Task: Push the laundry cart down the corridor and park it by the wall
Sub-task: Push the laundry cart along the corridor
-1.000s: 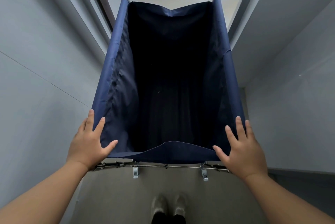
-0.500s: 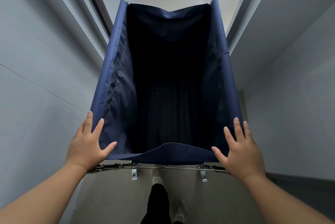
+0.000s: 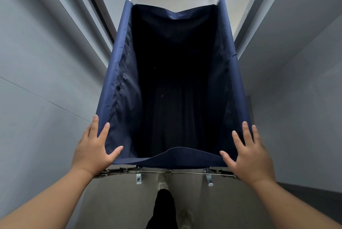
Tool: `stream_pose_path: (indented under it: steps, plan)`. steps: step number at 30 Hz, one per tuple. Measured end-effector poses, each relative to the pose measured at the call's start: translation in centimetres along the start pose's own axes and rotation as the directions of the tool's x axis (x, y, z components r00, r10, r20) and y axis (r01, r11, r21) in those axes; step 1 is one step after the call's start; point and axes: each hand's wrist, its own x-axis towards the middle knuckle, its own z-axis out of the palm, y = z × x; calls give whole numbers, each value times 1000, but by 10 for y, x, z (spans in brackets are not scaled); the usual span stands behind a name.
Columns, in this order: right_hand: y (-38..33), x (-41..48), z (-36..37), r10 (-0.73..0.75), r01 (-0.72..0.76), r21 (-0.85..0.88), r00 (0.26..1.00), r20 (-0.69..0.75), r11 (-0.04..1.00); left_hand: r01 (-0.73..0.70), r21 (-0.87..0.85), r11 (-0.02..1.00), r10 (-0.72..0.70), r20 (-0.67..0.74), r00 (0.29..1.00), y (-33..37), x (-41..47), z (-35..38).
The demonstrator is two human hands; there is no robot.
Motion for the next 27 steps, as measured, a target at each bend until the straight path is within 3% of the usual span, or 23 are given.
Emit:
stream_pose_path:
  steps: [27]
  plan:
    - [-1, 98, 8, -6, 6, -9, 1000, -27, 1000, -18, 2, 1000, 18, -13, 1000, -3, 103, -18]
